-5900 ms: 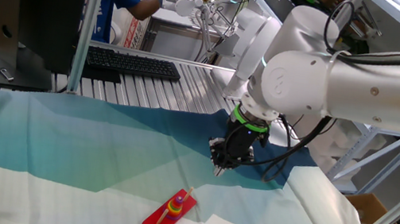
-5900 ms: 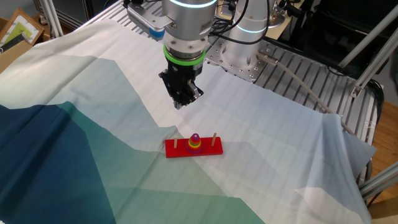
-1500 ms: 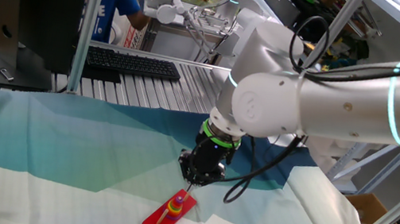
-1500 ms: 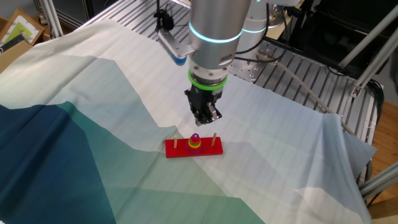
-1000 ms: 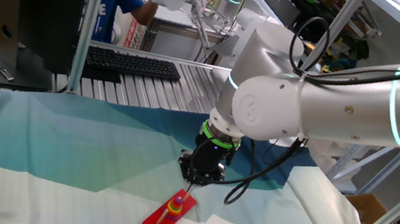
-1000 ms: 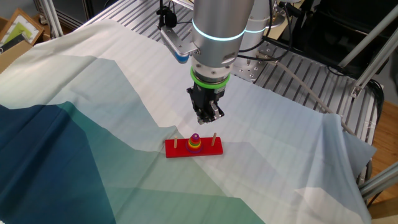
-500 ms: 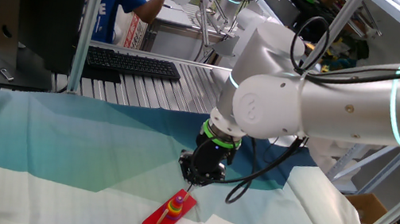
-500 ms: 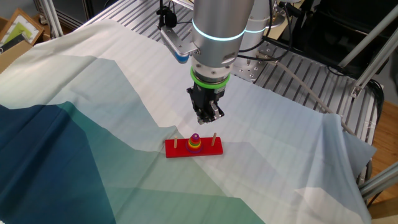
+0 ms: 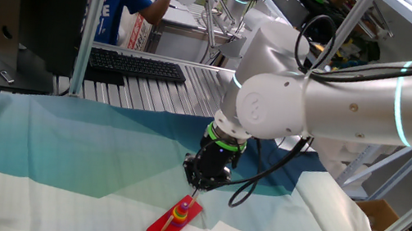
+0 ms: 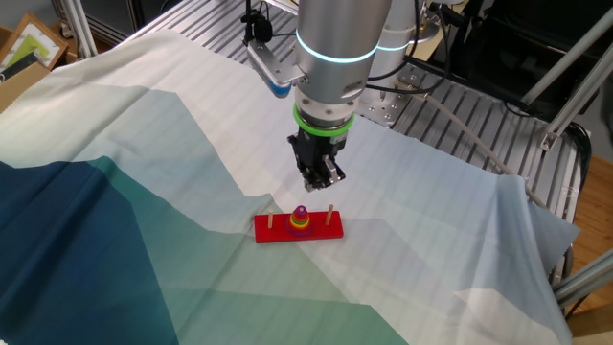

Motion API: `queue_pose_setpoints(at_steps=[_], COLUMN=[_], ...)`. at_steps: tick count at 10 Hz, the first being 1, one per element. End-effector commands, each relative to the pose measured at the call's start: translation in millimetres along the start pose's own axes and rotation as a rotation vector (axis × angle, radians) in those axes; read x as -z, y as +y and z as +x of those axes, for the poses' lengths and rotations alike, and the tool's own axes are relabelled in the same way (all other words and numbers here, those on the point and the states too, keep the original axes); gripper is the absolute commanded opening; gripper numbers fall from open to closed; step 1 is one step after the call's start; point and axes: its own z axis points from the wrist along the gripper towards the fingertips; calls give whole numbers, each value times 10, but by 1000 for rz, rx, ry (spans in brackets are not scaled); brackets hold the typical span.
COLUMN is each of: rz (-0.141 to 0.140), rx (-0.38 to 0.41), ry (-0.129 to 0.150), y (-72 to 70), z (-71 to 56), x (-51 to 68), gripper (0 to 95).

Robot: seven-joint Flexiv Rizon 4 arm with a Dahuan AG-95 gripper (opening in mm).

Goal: Take out one Hanoi block and throw it aside

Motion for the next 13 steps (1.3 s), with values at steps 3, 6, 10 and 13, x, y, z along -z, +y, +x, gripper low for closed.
queue_pose_setpoints(at_steps=[3,6,10,13], rz=[-18,-17,-19,-23], rx=[6,-18,-5,9], ry=[6,-2,-4,-13], y=[32,113,111,84], z=[-153,-149,-138,-125], x=[-120,-231,-266,-344], gripper=[0,0,0,0])
